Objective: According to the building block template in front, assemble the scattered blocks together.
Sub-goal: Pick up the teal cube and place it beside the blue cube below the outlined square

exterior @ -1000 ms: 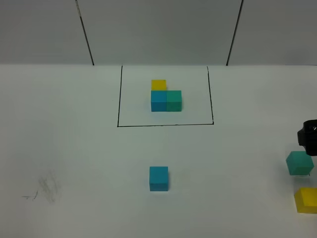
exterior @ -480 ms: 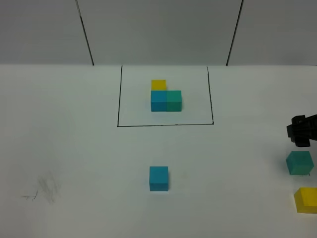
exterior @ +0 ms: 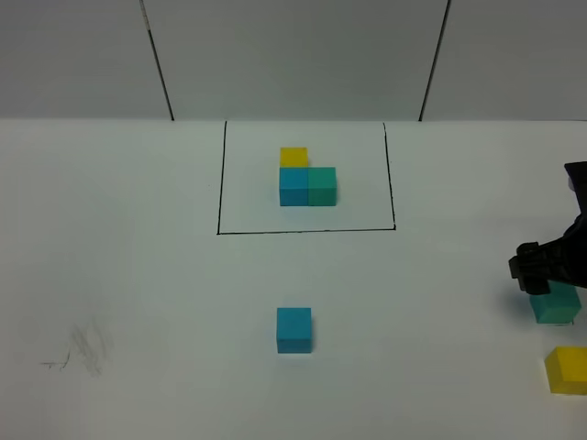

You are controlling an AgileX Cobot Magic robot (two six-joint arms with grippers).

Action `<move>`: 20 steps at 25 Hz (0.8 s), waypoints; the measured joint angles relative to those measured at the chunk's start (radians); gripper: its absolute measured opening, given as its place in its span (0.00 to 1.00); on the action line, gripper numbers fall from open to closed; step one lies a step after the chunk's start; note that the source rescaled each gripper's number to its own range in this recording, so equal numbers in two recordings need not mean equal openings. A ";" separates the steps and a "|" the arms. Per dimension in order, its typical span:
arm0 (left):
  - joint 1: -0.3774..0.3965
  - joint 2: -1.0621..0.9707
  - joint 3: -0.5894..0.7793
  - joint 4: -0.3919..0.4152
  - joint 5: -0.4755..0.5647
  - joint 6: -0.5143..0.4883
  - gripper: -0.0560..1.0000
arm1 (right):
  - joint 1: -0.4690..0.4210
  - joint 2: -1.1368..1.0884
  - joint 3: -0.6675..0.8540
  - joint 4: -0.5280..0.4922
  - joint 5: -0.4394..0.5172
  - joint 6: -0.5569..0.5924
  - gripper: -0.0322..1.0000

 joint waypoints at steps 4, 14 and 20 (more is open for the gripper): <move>0.000 0.000 0.000 0.000 0.000 0.000 0.79 | -0.017 0.038 -0.001 0.000 -0.019 -0.002 0.81; 0.000 0.000 0.001 0.000 0.000 0.000 0.79 | -0.048 0.111 -0.012 0.004 -0.044 -0.029 0.81; 0.000 0.000 0.001 0.000 0.000 0.000 0.79 | -0.048 0.145 -0.020 0.031 -0.050 -0.046 0.81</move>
